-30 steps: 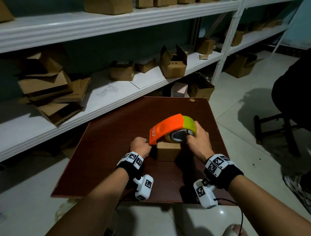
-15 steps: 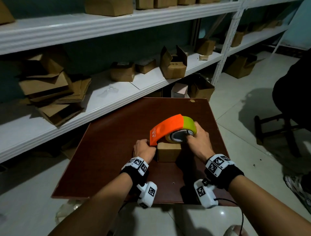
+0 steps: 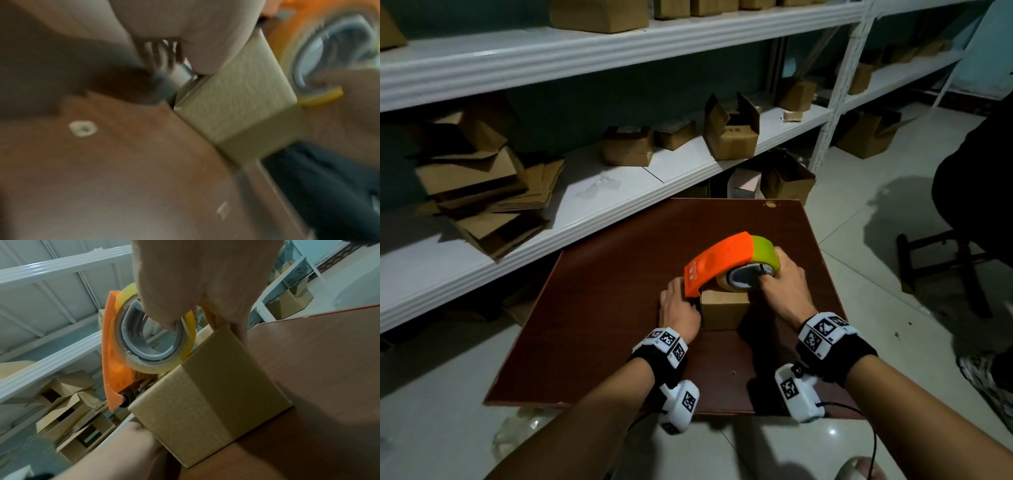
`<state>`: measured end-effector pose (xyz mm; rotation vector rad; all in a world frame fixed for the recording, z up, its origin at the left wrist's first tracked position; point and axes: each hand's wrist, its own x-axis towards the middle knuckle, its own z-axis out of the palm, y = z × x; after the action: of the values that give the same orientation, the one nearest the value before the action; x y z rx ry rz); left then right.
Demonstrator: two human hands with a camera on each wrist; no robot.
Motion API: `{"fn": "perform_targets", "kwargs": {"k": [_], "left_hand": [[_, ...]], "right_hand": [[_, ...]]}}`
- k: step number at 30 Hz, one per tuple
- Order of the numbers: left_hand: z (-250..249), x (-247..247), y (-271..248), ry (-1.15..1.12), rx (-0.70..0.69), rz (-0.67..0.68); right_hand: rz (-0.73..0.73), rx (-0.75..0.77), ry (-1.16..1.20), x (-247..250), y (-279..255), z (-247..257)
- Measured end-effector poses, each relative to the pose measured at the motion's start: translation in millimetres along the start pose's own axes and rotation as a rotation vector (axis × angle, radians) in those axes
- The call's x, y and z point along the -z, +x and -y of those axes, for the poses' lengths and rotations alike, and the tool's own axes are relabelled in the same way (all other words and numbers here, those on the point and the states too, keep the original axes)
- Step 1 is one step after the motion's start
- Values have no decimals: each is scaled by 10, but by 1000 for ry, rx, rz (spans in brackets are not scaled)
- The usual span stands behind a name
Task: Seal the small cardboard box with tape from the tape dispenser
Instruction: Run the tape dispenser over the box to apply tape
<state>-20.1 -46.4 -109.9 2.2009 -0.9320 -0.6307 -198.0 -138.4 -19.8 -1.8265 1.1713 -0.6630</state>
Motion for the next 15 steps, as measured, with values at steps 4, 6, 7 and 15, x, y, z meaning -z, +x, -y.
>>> {"fn": "perform_targets", "kwargs": {"k": [4,6,7,15], "left_hand": [[36,-64,-123,49,-115,176],[58,-44,-140,-35,-171,263],[51,-25,-158,-104,-183,296],[-218,-76,-169,-875,-72,190]], "right_hand": [[-3,8,7,24,9,-1],[1,17,10,20,22,2],[3,18,11,15,29,7],[5,0,-14,-3,61,-3]]}}
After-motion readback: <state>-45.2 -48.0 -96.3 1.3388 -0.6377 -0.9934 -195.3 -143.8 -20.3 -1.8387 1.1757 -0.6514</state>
